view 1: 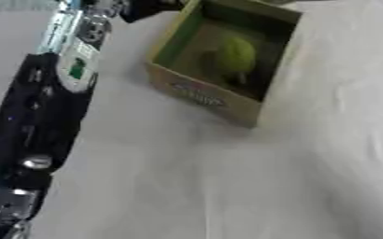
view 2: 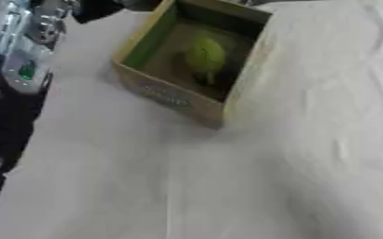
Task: Pick up objects on the table and place them in the box.
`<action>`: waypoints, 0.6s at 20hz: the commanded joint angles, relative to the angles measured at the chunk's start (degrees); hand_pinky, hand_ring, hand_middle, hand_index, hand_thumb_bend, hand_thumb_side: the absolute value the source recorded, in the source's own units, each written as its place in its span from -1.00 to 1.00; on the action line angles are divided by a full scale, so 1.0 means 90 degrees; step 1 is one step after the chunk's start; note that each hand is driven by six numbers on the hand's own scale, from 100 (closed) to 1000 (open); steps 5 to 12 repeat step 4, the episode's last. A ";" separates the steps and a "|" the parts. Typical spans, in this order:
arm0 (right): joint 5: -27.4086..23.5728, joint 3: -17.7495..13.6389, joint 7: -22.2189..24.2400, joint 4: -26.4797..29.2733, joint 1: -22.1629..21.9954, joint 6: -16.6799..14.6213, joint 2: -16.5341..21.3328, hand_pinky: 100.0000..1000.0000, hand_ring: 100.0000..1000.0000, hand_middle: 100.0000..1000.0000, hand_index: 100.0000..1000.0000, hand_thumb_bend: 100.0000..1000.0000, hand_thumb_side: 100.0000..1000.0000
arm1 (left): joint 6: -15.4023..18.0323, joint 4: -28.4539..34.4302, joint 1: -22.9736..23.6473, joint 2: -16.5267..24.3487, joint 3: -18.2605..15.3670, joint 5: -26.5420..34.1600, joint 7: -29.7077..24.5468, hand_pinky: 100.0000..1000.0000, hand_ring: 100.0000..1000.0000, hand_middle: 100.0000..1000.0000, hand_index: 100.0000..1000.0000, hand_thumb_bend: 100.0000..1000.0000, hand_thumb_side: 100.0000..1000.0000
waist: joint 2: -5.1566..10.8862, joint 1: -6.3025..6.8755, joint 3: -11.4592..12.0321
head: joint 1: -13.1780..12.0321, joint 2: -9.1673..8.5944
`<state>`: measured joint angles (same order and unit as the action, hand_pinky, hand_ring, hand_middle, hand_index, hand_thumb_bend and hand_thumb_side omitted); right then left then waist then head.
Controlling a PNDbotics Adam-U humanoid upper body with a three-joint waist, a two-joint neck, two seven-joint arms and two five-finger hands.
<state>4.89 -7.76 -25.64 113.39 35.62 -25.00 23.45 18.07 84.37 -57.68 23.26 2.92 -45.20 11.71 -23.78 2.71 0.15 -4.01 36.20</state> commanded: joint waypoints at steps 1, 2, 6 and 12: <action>0.0095 -0.0081 -0.0029 0.0133 -0.0003 0.0039 0.0250 0.64 0.51 -0.01 0.39 -1.00 -0.05 | -0.0222 0.0588 0.0206 0.0807 -0.0374 0.0772 0.0362 0.26 0.41 0.33 0.59 -1.00 -1.00 | 0.0204 -0.0026 0.0079 | 0.0162 -0.0013; 0.0117 -0.0095 -0.0041 0.0133 -0.0036 0.0046 0.0278 0.64 0.51 -0.01 0.39 -1.00 -0.05 | -0.0319 0.0733 0.0379 0.1005 -0.0505 0.0968 0.0497 0.26 0.41 0.34 0.59 -1.00 -1.00 | 0.0206 -0.0035 0.0125 | 0.0214 -0.0011; 0.0158 -0.0110 -0.0056 0.0133 -0.0086 0.0057 0.0327 0.64 0.51 -0.01 0.39 -1.00 -0.05 | -0.0490 0.1037 0.0768 0.1355 -0.0730 0.1306 0.0742 0.26 0.41 0.34 0.59 -1.00 -1.00 | 0.0201 -0.0050 0.0204 | 0.0294 0.0002; 0.0158 -0.0110 -0.0056 0.0133 -0.0086 0.0057 0.0327 0.64 0.51 -0.01 0.39 -1.00 -0.05 | -0.0490 0.1037 0.0768 0.1355 -0.0730 0.1306 0.0742 0.26 0.41 0.34 0.59 -1.00 -1.00 | 0.0201 -0.0050 0.0204 | 0.0294 0.0002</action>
